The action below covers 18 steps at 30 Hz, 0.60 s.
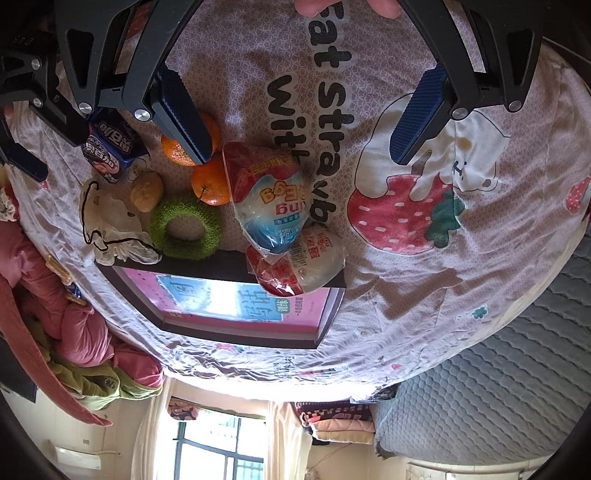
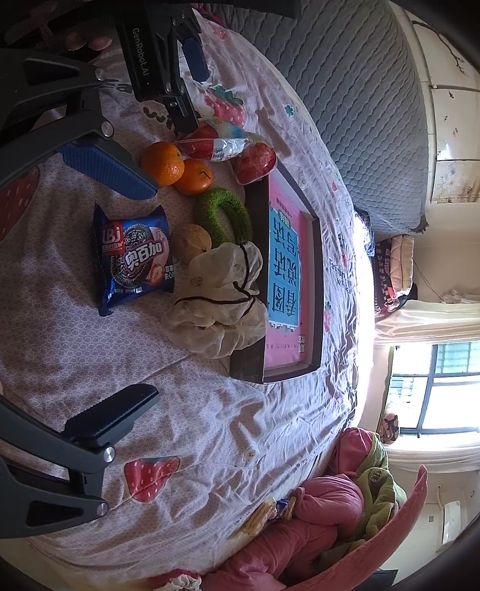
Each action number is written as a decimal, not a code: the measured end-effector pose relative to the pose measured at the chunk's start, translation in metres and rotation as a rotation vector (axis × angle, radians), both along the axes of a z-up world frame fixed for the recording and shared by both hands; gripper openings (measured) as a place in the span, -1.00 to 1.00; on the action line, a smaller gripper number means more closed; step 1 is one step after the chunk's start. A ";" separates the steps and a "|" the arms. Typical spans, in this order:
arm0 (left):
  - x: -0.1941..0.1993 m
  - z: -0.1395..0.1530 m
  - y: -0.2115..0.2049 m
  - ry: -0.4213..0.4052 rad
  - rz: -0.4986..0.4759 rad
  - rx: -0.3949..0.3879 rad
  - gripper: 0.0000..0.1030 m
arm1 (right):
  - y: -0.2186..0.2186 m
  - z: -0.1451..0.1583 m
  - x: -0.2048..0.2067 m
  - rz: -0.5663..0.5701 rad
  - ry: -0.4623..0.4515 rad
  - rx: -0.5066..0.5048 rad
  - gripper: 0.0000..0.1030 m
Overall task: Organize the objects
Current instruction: 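Move the left tool toward the blue Kinder egg while the right tool approaches the cookie packet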
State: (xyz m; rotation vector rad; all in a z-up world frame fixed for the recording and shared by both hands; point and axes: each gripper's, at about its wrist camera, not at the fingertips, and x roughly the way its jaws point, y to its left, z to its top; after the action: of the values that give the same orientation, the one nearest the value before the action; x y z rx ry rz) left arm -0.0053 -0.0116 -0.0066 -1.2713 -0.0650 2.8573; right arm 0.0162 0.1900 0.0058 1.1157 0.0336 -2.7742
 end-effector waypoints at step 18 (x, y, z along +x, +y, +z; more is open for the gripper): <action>-0.018 0.000 0.007 -0.003 0.048 -0.006 0.88 | -0.012 -0.021 -0.006 0.042 -0.095 0.010 0.95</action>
State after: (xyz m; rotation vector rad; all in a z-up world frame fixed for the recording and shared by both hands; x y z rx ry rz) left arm -0.0229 -0.0044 -0.0071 -1.2924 -0.0875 2.8981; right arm 0.0103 0.1779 -0.0153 1.2326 0.0588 -2.6845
